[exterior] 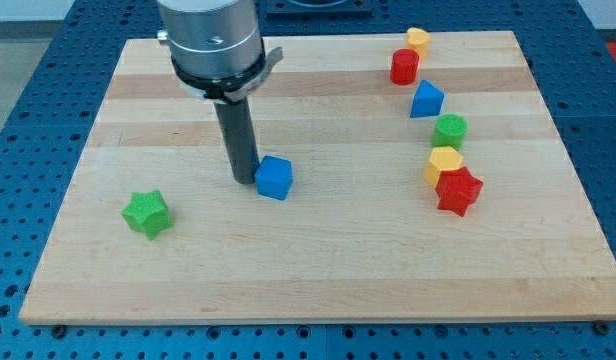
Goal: Move the blue cube to the red star
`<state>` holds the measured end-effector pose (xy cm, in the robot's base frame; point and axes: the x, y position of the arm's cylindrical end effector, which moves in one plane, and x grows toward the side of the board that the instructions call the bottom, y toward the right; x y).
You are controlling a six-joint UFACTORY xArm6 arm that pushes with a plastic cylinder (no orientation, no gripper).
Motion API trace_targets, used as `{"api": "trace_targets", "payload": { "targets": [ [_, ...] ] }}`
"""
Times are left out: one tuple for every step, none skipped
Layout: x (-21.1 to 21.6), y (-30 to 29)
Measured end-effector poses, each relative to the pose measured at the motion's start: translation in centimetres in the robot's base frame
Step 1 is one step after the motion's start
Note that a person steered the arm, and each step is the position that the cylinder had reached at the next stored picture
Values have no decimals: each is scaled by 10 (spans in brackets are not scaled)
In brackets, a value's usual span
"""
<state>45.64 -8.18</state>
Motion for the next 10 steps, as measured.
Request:
{"api": "trace_targets", "payload": {
  "targets": [
    [1,40],
    [3,50],
    [3,58],
    [4,85],
    [13,107],
    [33,125],
    [52,134],
    [52,134],
    [42,123],
    [44,110]
  ]
}}
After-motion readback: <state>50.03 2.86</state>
